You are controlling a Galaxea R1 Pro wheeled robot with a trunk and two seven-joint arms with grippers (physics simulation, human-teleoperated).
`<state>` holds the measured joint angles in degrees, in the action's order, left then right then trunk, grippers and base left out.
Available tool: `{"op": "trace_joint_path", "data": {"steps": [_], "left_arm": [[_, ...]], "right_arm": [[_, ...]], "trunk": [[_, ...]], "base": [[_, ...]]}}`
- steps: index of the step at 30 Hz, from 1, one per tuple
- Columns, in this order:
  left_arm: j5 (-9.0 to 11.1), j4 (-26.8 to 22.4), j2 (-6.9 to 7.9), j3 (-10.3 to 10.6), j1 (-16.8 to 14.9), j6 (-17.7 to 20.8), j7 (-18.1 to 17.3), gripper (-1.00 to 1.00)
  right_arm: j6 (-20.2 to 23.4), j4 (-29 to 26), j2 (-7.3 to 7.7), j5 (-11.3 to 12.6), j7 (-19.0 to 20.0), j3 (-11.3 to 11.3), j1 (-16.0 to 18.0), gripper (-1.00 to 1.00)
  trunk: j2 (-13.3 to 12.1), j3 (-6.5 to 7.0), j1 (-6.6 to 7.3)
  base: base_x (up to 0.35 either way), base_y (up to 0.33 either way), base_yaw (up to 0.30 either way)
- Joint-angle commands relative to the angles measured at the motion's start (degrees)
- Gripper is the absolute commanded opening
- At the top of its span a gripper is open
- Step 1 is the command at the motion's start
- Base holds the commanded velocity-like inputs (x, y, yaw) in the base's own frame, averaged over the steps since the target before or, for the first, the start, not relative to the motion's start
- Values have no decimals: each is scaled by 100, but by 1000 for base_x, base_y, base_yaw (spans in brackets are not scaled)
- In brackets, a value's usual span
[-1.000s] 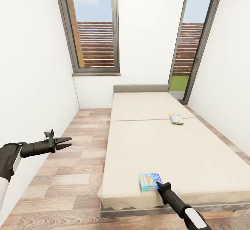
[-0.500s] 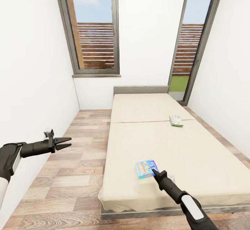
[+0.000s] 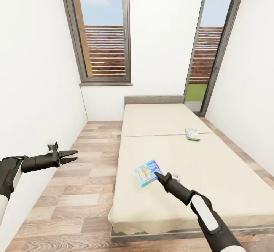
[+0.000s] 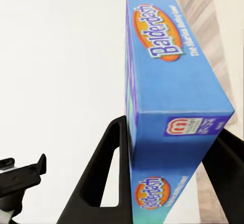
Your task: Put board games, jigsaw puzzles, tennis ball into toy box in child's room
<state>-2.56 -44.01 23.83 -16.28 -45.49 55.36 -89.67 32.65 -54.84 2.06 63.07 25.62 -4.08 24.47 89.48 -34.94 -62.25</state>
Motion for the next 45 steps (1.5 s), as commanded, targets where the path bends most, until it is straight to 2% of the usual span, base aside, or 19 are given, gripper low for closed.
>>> {"op": "trace_joint_path", "data": {"steps": [1,5,8,14,16,19,27,29,32,35,39,45], "left_arm": [[-31,-2,-1,-6,-3,58,-33,100],[-62,-6,-5,-6,-4,50,-33,100],[-79,-10,-15,-5,-4,37,-33,100],[-90,-17,-37,15,-11,14,-33,100],[-93,-19,-41,123,-15,12,-33,100],[-101,-20,-51,420,-25,12,-33,100],[-103,-20,-53,556,-52,10,-33,100],[-104,-20,-53,561,-55,8,-33,100],[-104,-20,-47,564,-56,10,-33,100],[-109,-20,-45,566,-56,10,-33,100],[-106,-20,-49,578,-56,16,-33,100],[-113,-20,-45,580,-56,19,-33,100]], "right_arm": [[27,-65,16,14,-113,-38,4,-100],[67,-143,29,-53,-308,-107,10,-100],[45,-156,37,-146,-285,-102,-16,-100],[28,-171,67,-178,-274,-70,-74,-100],[28,-169,72,-180,-278,-65,-79,-100],[15,-169,70,-181,-289,-64,-87,-100],[12,-172,80,-233,-344,-63,-73,-100],[45,-159,173,-340,-393,-57,-28,-100],[74,-157,441,-567,-623,-52,4,-100],[147,-165,569,-616,-759,-46,11,-100],[347,-216,615,-634,-808,23,10,-100],[418,-661,593,-653,-832,146,-65,-100]], "trunk": [[-39,13,23],[-199,85,111],[-320,138,177],[-560,246,308],[-640,282,352],[-761,336,418],[-1082,480,594],[-1162,515,638],[-1282,569,704],[-1403,623,770],[-1563,695,858],[-1804,803,989]], "base": [[0,0,0],[0,0,0],[0,0,0],[0,0,0],[0,0,0],[0,0,0],[-88,0,0],[-130,0,0],[-44,0,0],[-91,0,0],[-106,0,0],[-16,0,0]]}}
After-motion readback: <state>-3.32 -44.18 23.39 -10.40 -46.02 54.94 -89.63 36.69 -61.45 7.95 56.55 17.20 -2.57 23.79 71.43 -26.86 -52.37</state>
